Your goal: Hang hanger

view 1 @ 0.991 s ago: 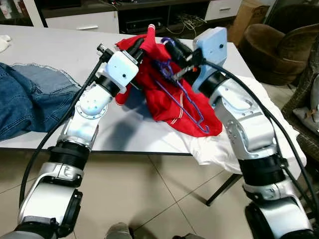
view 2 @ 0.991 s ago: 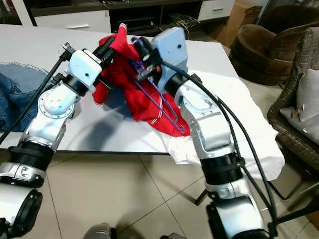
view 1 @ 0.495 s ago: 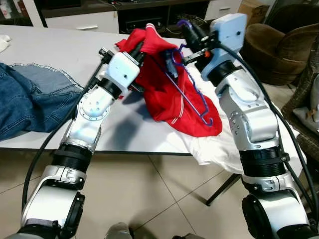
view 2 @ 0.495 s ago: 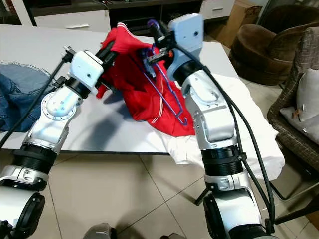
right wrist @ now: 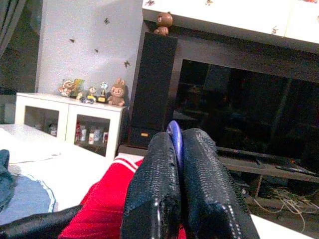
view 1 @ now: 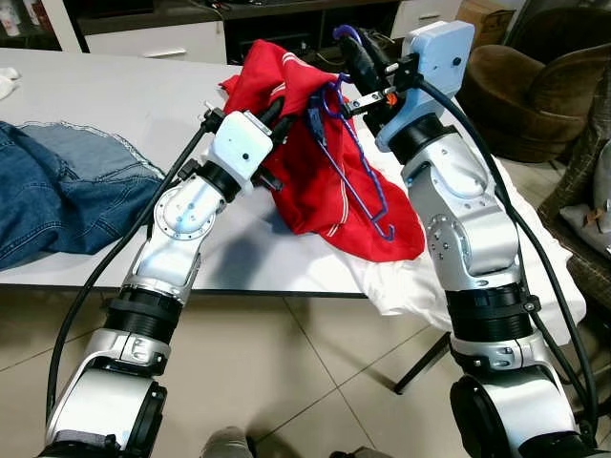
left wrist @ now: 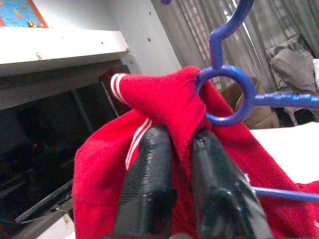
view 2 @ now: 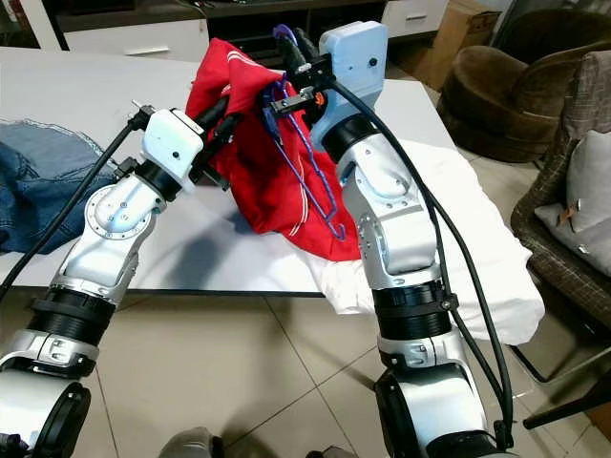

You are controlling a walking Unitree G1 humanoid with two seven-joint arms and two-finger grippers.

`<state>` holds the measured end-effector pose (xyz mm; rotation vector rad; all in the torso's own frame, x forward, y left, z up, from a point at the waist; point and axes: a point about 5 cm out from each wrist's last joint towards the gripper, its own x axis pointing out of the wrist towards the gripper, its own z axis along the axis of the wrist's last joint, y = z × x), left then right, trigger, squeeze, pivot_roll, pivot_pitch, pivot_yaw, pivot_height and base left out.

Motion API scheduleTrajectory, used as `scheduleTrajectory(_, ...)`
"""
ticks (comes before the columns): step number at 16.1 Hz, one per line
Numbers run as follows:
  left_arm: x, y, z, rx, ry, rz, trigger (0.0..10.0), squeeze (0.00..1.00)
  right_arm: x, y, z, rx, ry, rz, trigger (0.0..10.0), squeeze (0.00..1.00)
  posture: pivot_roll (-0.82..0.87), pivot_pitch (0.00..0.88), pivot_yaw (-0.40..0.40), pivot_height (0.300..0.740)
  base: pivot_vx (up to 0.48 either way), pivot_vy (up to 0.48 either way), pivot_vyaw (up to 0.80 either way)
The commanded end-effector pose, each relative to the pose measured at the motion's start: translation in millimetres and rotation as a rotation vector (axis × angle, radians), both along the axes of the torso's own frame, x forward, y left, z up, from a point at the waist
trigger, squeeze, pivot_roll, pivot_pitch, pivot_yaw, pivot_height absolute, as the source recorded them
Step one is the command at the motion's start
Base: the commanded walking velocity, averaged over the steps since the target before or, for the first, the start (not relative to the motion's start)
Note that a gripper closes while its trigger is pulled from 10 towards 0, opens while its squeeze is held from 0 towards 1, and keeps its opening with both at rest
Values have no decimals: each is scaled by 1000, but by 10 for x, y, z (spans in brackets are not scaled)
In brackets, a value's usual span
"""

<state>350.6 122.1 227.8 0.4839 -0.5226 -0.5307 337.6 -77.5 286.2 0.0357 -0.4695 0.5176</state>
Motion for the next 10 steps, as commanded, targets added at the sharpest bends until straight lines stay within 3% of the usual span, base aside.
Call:
scheduleTrajectory(1, -29, -46, 17, 6, -13, -28, 10000, 1000, -45, -16, 94, 19, -55, -8, 10000, 0, 136, 5, -69, 740, 0, 0, 0)
scheduleTrajectory(2, -35, -6, 74, 20, -26, -21, 10000, 0, -24, -31, 53, 17, -48, -23, 10000, 0, 135, 7, -67, 740, 0, 0, 0)
scheduleTrajectory(5, -37, 114, 117, 90, -68, 33, 10000, 0, 6, -102, 10, 5, -38, -62, 10000, 0, 134, 9, -65, 740, 0, 0, 0)
scheduleTrajectory(8, -83, 334, 139, 214, -101, 93, 10000, 0, 36, -201, -22, 16, -25, -110, 10000, 0, 135, 12, -66, 740, 0, 0, 0)
scheduleTrajectory(9, -93, 398, 152, 214, -105, 111, 10000, 227, 39, -208, -25, 18, -26, -115, 10000, 0, 135, 12, -66, 740, 0, 0, 0)
scheduleTrajectory(10, -102, 442, 159, 204, -104, 114, 10000, 1000, 41, -209, -23, 21, -27, -117, 10000, 0, 138, 13, -69, 740, 0, 0, 0)
